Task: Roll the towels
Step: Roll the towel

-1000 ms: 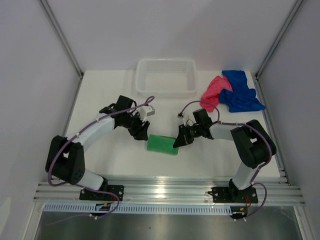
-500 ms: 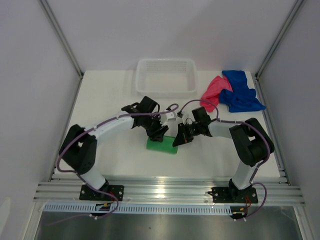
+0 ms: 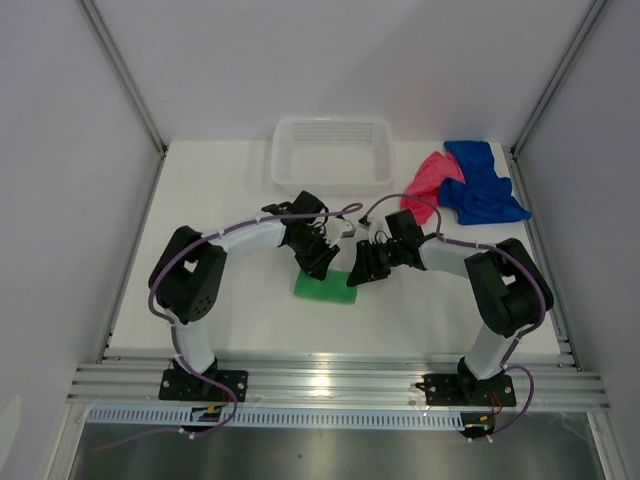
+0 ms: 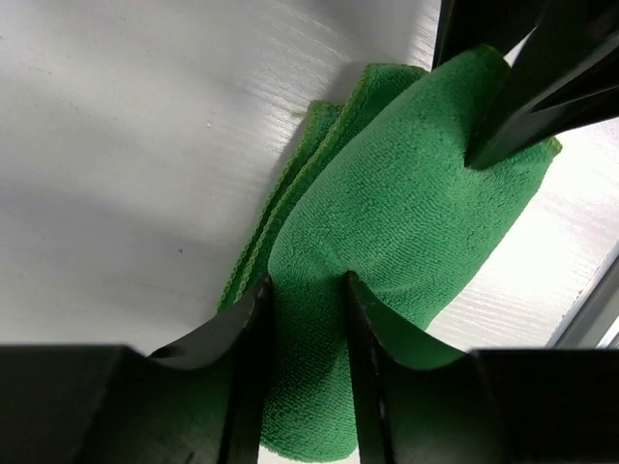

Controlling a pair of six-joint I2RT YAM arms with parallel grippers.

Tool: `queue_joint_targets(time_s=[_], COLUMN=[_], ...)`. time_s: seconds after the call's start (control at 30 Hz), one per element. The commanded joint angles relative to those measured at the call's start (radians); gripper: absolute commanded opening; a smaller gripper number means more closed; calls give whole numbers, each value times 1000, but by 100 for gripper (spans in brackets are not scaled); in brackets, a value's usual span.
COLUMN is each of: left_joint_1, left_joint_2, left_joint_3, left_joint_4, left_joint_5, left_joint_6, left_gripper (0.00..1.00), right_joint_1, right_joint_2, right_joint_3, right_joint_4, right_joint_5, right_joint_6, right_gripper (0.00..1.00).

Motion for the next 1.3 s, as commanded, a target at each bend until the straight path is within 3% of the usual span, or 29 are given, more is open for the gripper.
queue_joint_targets(time_s=[0.0, 0.07, 0.27, 0.47, 0.53, 0.8, 1.0, 1.27], left_joint_1=[8, 9, 21, 25, 25, 28, 38, 55], left_joint_2=[54, 64, 73, 85, 87, 85, 59, -13], left_joint_3=[19, 22, 14, 41, 44, 39, 42, 64], left_joint_4=[-28, -41, -51, -62, -64, -62, -71, -71], left_joint_5=[-78, -76, -62, -42, -44, -53, -50, -24], left_joint_6=[-12, -12, -27, -37, -37, -38, -20, -21], left_gripper=[36, 31, 31, 36, 36, 39, 45, 54], right_joint_1=[-12, -15, -15, 6, 37, 74, 62, 51], right_joint_2=[-96, -125, -266, -374, -381, -199, -82, -64], right_joint_3=[16, 16, -68, -207, -226, -188, -139, -129], right_joint_4=[-59, -78, -37, 222, 322, 432, 366, 317], right_joint_5=[185, 231, 271, 199, 141, 38, 109, 146], right_joint_6=[8, 5, 64, 167, 187, 189, 167, 190], right_gripper=[36, 37, 38, 35, 28, 17, 15, 16])
